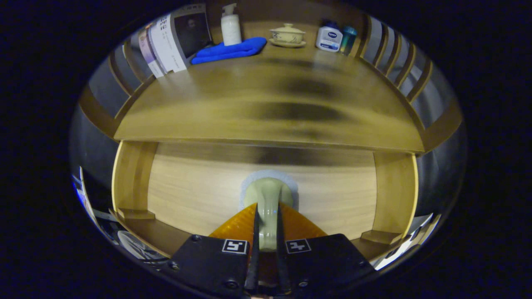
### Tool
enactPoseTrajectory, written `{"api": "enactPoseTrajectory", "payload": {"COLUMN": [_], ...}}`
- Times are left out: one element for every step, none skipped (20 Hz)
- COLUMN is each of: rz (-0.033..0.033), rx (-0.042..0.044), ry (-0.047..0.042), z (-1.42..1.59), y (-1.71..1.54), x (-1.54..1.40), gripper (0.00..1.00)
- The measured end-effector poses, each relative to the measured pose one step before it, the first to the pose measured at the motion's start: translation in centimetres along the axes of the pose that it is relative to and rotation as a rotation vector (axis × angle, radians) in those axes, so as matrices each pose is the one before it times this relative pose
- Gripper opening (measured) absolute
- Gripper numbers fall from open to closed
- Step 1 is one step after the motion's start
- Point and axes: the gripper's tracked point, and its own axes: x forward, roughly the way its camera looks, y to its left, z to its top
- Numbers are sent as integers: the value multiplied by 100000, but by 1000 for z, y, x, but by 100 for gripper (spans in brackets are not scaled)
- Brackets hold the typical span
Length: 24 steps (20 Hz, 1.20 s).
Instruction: Pull open the drawer, take out the items inside it, and place them on the countertop above the cabinet.
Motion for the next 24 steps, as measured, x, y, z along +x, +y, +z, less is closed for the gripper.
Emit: {"api": "enactPoseTrajectory", "payload": {"rz": [323,326,465,388,410,880,208,-586,443,-667,-462,-466,-359,-34,-265,-62,-501,-766,-15,694,253,-387,-170,9], "rx": [-354,72,-12,-264,299,133,-212,-204,-148,336,162,568,842,468,868,-173,-235,84,269,263,163,64,443,178], "ry": [-1066,-992,-1190,-1308,-1343,-882,-1392,-1156,-1444,-887,-862,-798,-651,-240,-354,-287,-148,-489,93,323,494,969,516,584], "z": [134,371,228,452,388,505,623,788,712,1002,832,1062,1168,1131,929,1073,794,925,862,580,644,534,455,612], "y": [-24,-45,60,-42,-34,78,-95,-204,-69,-129,-198,-213,-21,154,26,149,74,-13,221,333,252,-42,33,136], "x": [-635,-793,-709,-818,-862,-772,-874,-772,-351,-575,-239,-134,-96,90,129,240,450,517,530,492,715,521,480,570], "gripper": [20,20,20,20,20,20,20,20,20,20,20,20,20,20,20,20,20,20,20,20,20,20,20,20]}}
